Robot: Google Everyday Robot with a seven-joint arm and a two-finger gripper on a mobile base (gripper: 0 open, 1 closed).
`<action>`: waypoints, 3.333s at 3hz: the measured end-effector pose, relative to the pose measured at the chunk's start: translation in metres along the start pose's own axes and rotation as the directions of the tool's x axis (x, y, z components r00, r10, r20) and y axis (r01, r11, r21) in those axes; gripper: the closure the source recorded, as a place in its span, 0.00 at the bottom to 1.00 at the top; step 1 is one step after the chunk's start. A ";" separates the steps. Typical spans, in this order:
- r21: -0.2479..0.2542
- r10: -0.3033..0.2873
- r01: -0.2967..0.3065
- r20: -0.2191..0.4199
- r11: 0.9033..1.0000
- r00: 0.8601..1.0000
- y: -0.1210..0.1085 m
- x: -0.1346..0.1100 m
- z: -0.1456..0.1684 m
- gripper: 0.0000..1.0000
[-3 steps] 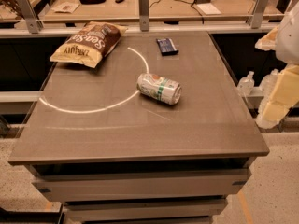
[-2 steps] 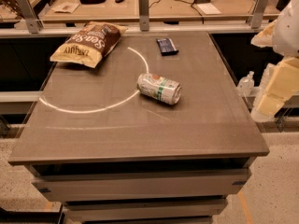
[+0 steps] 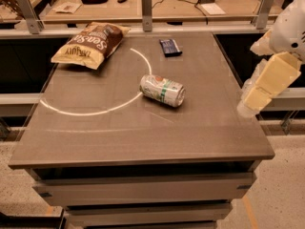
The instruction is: Place 7up can upright
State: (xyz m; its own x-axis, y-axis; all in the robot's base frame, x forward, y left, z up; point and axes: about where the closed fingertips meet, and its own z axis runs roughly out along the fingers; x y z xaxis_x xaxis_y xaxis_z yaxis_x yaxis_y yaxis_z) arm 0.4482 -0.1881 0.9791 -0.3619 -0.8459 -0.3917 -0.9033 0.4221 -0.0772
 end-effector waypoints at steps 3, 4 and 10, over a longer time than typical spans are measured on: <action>0.299 -0.075 0.042 0.097 0.953 0.992 0.011 -0.049 0.010 0.00; 0.299 -0.075 0.042 0.097 0.953 0.992 0.011 -0.049 0.010 0.00; 0.097 -0.055 0.041 0.136 0.994 0.989 -0.001 -0.138 0.115 0.00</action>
Offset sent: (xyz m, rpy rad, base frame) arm 0.0141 0.0463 -0.0037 -0.0146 -0.3249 -0.1112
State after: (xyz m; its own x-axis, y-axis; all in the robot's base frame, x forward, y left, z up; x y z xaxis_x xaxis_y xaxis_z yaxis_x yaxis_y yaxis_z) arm 0.5254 -0.0345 0.9281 -0.2772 -0.8153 -0.5083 -0.8907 0.4164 -0.1823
